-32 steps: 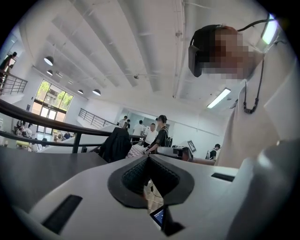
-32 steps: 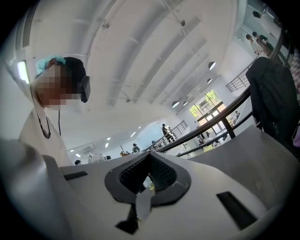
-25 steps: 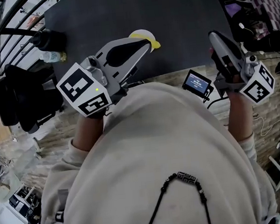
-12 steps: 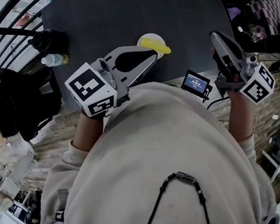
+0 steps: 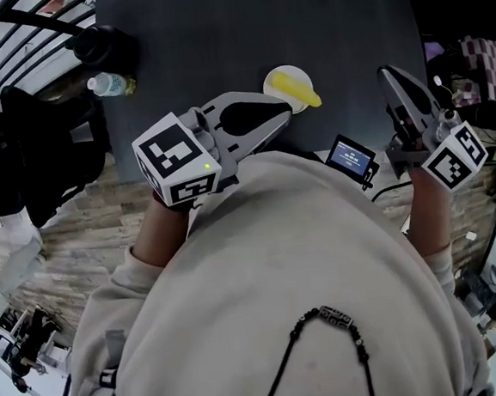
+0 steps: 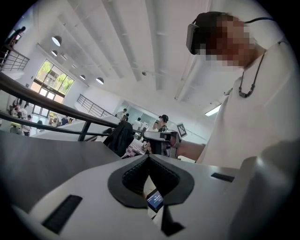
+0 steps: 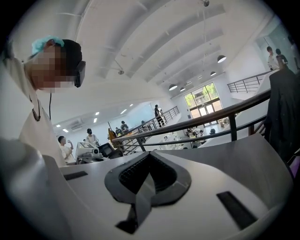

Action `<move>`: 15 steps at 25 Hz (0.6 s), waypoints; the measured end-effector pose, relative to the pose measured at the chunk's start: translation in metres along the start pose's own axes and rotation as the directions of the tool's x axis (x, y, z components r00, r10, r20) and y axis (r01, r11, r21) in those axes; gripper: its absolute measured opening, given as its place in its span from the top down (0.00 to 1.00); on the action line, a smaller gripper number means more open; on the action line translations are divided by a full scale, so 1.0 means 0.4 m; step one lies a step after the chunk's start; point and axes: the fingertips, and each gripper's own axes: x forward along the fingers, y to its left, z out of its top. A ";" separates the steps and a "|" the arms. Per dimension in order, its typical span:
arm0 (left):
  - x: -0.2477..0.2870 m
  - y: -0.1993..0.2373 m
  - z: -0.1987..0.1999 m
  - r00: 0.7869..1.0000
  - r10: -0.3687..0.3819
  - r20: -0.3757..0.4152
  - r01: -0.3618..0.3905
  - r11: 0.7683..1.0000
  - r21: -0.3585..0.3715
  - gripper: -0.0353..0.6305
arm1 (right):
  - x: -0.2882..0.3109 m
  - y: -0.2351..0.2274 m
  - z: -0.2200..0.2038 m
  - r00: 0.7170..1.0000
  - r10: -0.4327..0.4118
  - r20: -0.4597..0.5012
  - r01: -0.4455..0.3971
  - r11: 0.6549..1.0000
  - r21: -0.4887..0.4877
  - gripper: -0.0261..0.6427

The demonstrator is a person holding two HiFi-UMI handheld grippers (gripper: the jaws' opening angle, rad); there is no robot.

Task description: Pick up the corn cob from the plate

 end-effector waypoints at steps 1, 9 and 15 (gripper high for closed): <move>-0.001 -0.025 -0.010 1.000 0.011 0.007 -0.011 1.000 -0.001 0.94 | -0.017 0.007 -0.009 1.000 0.004 -0.002 -0.004 1.000 -0.013 0.94; -0.026 0.017 0.014 0.991 0.114 0.065 -0.112 0.993 -0.036 0.94 | 0.075 -0.032 0.016 0.997 0.075 -0.036 -0.077 0.995 -0.061 0.94; -0.037 0.025 0.029 0.979 0.173 0.110 -0.168 0.985 -0.048 0.94 | 0.080 -0.047 0.004 0.993 0.103 -0.059 -0.106 0.992 -0.062 0.94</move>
